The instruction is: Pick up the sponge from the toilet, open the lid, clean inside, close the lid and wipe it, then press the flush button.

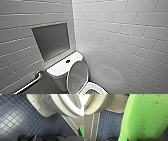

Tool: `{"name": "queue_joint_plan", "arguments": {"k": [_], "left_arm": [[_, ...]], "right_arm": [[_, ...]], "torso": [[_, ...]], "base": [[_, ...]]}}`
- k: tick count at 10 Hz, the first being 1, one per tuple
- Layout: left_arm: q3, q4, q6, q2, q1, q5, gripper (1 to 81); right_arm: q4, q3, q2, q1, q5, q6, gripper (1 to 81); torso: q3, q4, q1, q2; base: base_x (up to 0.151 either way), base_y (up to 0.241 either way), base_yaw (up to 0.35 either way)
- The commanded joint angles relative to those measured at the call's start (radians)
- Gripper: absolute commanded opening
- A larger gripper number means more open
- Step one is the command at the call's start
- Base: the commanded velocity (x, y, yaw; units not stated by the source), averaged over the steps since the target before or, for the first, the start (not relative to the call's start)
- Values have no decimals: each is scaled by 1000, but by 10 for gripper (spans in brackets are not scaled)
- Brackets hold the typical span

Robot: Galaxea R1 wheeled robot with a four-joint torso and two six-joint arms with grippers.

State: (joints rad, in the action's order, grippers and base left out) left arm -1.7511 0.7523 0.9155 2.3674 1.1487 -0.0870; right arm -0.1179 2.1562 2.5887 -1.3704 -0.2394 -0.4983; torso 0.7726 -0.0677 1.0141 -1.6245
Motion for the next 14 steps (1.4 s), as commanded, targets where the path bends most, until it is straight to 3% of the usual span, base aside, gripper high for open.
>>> {"name": "queue_joint_plan", "arguments": {"k": [1, 7, 11, 14], "left_arm": [[-39, 71, -47, 46, 1, -152, 811], [-241, 73, -153, 210, 96, -157, 811], [-321, 71, -172, 293, 117, -155, 811], [-399, 70, -172, 360, 130, -155, 811]], "right_arm": [[-42, -13, -26, 49, 34, 3, 10], [-101, -48, -51, 36, 32, 3, 10], [-137, -459, -308, 124, 29, 0, 10], [-134, -613, -436, 213, 29, -2, 10]], "torso": [[0, 0, 0, 0], [0, 0, 0, 0], [-1, 0, 0, 0], [-1, 0, 0, -1]], "base": [[0, 0, 0], [0, 0, 0], [0, 0, 0], [0, 0, 0]]}}
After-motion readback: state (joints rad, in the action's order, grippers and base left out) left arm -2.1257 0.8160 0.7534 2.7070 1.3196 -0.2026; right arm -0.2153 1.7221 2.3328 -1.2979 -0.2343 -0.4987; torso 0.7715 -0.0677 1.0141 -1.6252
